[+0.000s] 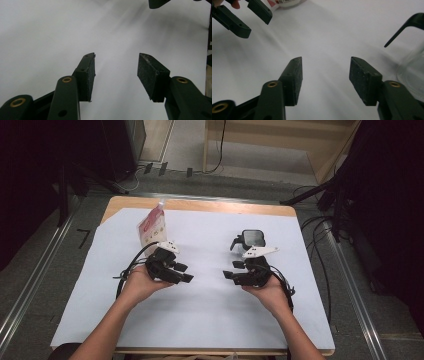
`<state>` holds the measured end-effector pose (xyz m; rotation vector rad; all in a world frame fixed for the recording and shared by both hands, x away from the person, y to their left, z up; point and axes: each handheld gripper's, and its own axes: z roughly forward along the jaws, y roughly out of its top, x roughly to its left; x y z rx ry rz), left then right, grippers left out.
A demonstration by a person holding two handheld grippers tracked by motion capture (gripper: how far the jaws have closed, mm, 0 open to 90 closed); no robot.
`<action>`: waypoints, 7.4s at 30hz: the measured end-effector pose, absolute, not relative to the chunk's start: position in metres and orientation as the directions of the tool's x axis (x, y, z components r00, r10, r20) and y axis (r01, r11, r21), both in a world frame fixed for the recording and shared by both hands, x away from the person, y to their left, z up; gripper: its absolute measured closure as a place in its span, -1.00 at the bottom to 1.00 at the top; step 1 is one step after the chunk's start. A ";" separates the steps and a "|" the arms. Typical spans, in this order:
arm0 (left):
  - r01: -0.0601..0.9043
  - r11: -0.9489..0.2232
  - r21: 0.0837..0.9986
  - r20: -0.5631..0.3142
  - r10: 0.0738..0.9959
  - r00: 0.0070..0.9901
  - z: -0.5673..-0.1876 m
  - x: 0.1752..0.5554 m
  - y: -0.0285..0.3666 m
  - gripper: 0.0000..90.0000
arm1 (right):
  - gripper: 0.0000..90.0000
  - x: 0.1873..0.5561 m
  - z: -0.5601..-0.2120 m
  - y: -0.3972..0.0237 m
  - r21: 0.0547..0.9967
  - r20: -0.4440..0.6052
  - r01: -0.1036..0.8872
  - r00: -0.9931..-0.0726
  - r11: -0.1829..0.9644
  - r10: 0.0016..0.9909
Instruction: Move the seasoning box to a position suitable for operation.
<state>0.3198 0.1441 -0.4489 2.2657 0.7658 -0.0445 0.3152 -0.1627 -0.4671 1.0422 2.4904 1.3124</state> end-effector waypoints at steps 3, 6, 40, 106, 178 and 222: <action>0.514 -0.574 0.637 -0.209 0.513 0.833 -0.447 0.318 0.144 0.10 | 0.11 0.314 -0.467 -0.159 0.774 0.189 0.506 -0.758 0.381 0.624; 0.521 -0.569 0.636 -0.211 0.521 0.827 -0.449 0.320 0.145 0.08 | 0.17 0.313 -0.469 -0.156 0.758 0.190 0.517 -0.758 0.397 0.624; 0.468 -0.583 0.664 -0.176 0.487 0.856 -0.447 0.327 0.149 -0.03 | 0.05 0.315 -0.472 -0.152 0.787 0.175 0.490 -0.760 0.375 0.626; 0.483 -0.504 0.716 -0.218 0.497 0.840 -0.436 0.314 0.165 -0.05 | -0.93 0.361 -0.476 -0.209 0.804 0.158 0.589 -0.340 0.079 0.927; 0.504 -0.525 0.686 -0.246 0.484 0.840 -0.440 0.316 0.161 -0.07 | -0.67 0.372 -0.494 -0.168 0.881 0.139 0.468 -0.391 0.067 0.910; 0.485 -0.516 0.706 -0.206 0.505 0.838 -0.438 0.316 0.163 -0.06 | -0.66 0.308 -0.508 -0.088 0.868 0.077 0.418 -0.648 0.269 0.758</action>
